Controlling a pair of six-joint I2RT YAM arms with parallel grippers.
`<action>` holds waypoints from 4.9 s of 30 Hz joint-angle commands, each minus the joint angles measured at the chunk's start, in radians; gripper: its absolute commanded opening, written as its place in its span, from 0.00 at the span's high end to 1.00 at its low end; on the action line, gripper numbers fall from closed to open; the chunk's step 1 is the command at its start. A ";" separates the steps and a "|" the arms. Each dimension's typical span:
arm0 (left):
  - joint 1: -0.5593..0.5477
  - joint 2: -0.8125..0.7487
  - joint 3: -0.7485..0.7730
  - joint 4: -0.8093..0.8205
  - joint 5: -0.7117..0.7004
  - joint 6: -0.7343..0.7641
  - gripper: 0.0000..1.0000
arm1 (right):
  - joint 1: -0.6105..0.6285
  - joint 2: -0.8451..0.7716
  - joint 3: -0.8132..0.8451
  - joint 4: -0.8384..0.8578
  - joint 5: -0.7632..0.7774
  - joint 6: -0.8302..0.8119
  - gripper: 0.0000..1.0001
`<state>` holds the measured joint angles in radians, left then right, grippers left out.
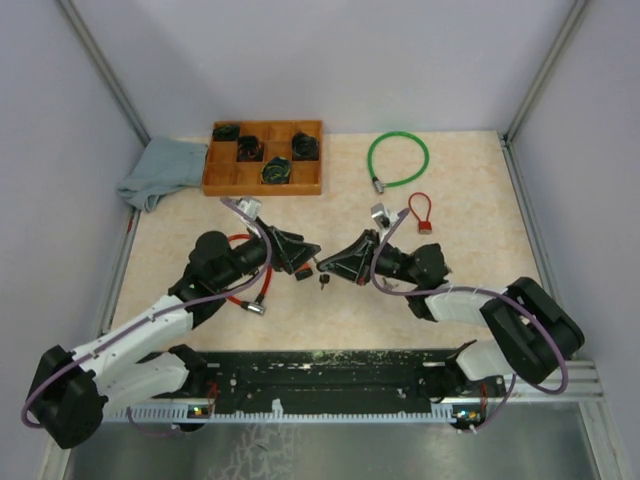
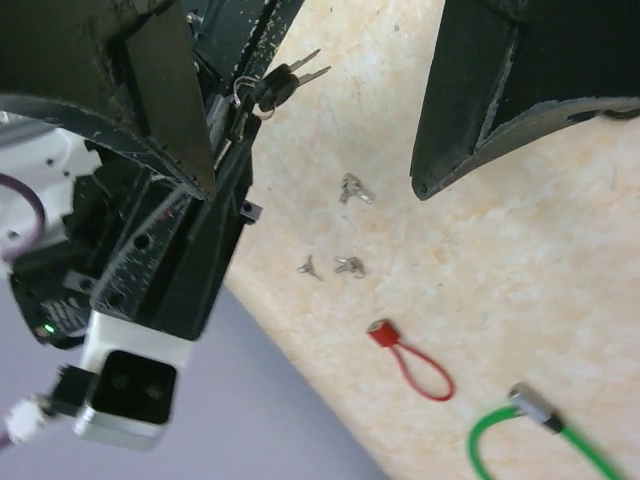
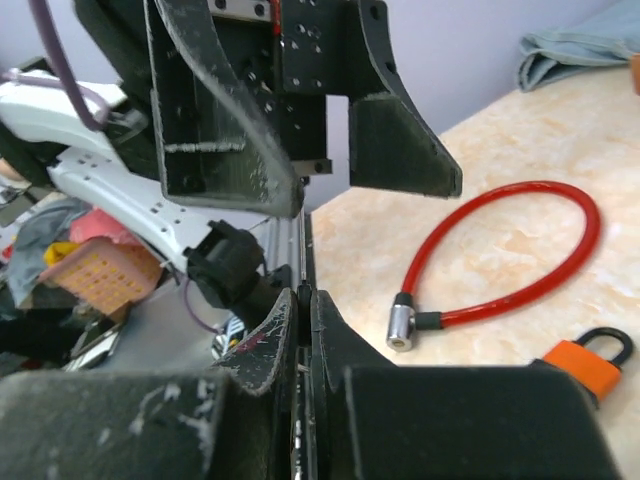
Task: Unlock with the key
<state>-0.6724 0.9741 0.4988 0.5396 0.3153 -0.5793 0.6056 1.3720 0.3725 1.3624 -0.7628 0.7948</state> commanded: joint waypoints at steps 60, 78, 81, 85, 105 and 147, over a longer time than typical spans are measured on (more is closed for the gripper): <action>-0.038 0.843 0.872 -1.302 -0.518 -0.320 0.90 | 0.036 -0.198 -0.048 -0.510 0.389 -0.228 1.00; -0.036 0.643 0.848 -1.251 -0.459 -0.390 1.00 | 0.141 0.093 -0.014 -0.232 0.493 0.009 1.00; -0.036 0.630 0.833 -1.232 -0.445 -0.388 1.00 | 0.142 0.104 -0.010 -0.224 0.497 0.016 1.00; -0.036 0.617 0.812 -1.204 -0.423 -0.387 1.00 | 0.141 0.115 0.004 -0.231 0.498 0.022 1.00; -0.036 0.580 0.756 -1.139 -0.416 -0.396 1.00 | 0.142 0.131 0.009 -0.264 0.462 0.040 1.00; -0.037 0.550 0.691 -1.063 -0.366 -0.400 1.00 | 0.140 0.074 0.008 -0.353 0.522 0.054 1.00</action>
<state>-0.7063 1.5658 1.1995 -0.5701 -0.0837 -0.9691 0.7425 1.4502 0.3553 0.9337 -0.2474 0.8291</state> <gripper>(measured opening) 0.506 0.042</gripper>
